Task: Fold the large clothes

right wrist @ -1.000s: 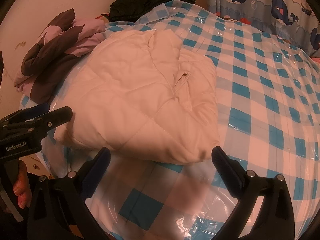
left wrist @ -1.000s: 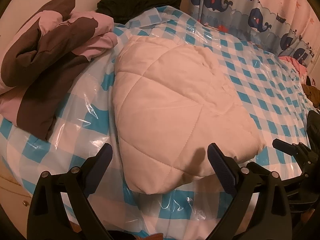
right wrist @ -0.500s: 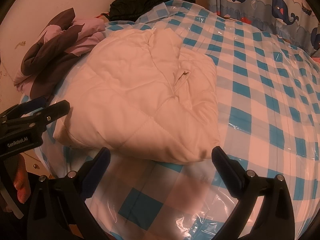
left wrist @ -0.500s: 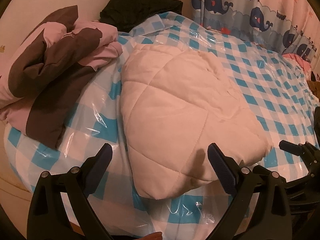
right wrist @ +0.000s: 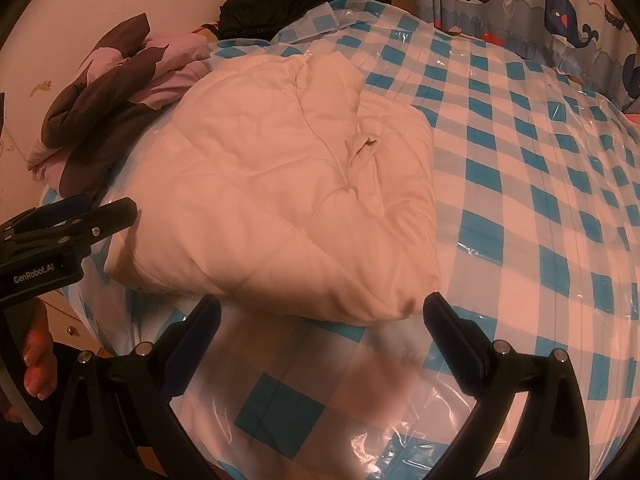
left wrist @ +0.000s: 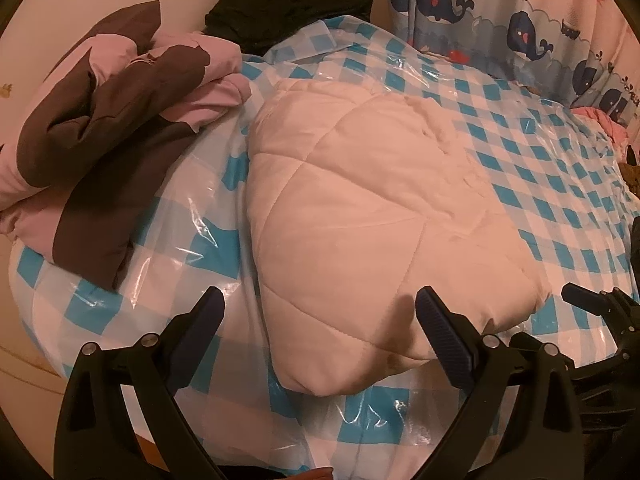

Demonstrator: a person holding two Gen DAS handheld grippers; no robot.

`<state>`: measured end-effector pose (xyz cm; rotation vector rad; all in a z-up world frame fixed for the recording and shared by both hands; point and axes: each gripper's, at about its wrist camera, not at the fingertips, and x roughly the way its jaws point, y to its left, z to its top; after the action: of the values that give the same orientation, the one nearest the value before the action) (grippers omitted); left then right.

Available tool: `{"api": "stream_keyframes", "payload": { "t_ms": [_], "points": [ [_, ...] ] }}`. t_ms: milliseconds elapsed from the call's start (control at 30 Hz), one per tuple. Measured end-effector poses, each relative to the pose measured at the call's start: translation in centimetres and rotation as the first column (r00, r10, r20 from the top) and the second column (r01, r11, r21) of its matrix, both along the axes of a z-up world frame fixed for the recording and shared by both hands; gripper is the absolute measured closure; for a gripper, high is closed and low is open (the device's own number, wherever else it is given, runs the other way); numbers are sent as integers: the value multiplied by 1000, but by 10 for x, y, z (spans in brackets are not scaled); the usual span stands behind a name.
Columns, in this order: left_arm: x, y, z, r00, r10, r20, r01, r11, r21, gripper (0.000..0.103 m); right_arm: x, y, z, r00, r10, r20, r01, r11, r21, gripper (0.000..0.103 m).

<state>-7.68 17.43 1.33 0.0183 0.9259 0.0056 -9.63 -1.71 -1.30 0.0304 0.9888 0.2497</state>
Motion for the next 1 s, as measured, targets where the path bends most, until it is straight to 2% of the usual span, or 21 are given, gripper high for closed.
{"api": "stream_keyframes", "payload": {
  "t_ms": [633,800,1000],
  "points": [
    [4,-3,-1,1000,-17,-12,17,1000,-10,11,-1,-2,0,1000,2,-5,-2,1000,0,5],
    [7,0,-3,999,-17,-32,15,999,-47,11,-1,-3,-1,1000,3,-5,-3,1000,1,5],
    [5,-5,0,1000,-9,-8,9,1000,0,11,-4,-6,-2,1000,2,-8,-2,1000,1,5]
  ]
}}
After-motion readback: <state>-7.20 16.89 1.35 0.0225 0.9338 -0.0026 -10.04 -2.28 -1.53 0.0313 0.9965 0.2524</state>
